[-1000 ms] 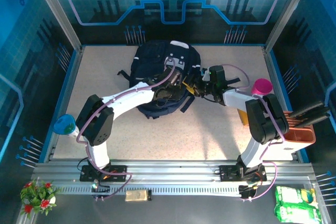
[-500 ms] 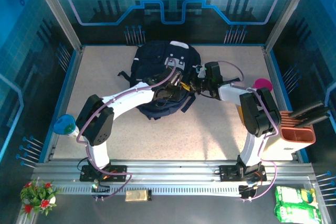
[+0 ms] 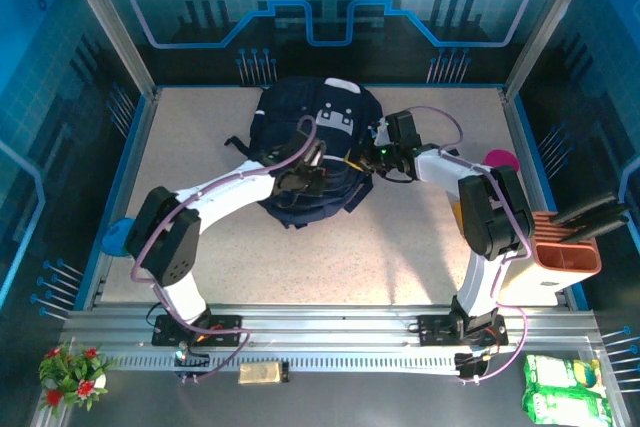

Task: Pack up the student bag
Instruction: Unzip the student bag at the top-center of the table.

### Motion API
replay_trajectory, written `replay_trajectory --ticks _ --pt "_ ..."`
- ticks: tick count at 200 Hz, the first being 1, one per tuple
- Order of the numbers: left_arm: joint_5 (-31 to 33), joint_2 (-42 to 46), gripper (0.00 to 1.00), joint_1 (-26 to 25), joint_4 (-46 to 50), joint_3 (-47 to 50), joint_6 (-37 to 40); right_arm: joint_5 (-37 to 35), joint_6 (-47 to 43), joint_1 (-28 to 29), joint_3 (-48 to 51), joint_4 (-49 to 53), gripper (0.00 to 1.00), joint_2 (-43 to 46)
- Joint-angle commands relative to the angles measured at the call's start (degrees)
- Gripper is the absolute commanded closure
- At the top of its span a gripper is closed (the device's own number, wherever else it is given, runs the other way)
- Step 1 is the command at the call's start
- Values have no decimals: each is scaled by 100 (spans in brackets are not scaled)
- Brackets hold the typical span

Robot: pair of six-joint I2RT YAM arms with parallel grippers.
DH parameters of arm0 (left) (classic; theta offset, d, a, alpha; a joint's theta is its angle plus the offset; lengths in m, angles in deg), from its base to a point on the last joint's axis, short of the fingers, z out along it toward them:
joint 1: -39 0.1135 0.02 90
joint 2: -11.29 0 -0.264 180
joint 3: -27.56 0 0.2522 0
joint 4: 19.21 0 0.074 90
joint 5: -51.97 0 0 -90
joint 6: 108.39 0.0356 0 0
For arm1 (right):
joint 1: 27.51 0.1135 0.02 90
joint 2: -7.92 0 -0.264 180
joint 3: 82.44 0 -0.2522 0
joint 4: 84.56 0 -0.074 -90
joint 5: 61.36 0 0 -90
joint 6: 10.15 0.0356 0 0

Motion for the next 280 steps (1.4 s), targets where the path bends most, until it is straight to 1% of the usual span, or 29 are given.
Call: replay_trajectory --ticks 1,22,33,42,57,68,78,97,109,121,151,177,190,222,229,280 --pt "96 442 100 378 114 449 230 -615 -486 -343 -180 466 97 -28" --pt "46 654 100 595 -29 713 335 -723 -569 -473 -281 507 97 -29" --pt "20 705 100 623 -88 748 437 -727 -582 -520 -311 507 95 8" --pt "-75 731 100 623 -112 728 533 -713 -580 -552 -323 508 89 69" --pt "-381 758 100 614 -167 636 598 -635 -524 -552 -204 370 76 281" --pt "-627 773 100 582 -241 546 602 -592 -395 -554 -31 215 64 487" --pt "-756 772 100 525 -286 456 586 -604 -253 -555 154 128 56 711" --pt "-863 727 100 335 -260 200 595 -668 116 -555 498 161 49 1216" --pt "-916 644 100 194 -238 26 550 -826 402 -550 691 404 46 1556" --pt "-1112 510 100 76 -259 -114 437 -977 680 -520 903 560 43 1879" --pt "-1513 84 100 -219 -534 -400 109 -1019 1532 -381 1492 354 42 2385" --pt "-1501 -287 100 -456 -553 -686 36 -1140 2351 -186 1690 253 42 2542" --pt "-1512 -434 100 -533 -564 -778 13 -1268 2600 -58 1865 186 42 2542" --pt "-1484 -609 100 -616 -495 -873 9 -1374 2793 151 1752 231 44 2261" --pt "-1478 -618 100 -617 -480 -864 24 -1372 2806 175 1539 303 45 2189" --pt "-1442 -623 100 -624 -373 -839 111 -1348 2713 218 1101 404 57 1644"
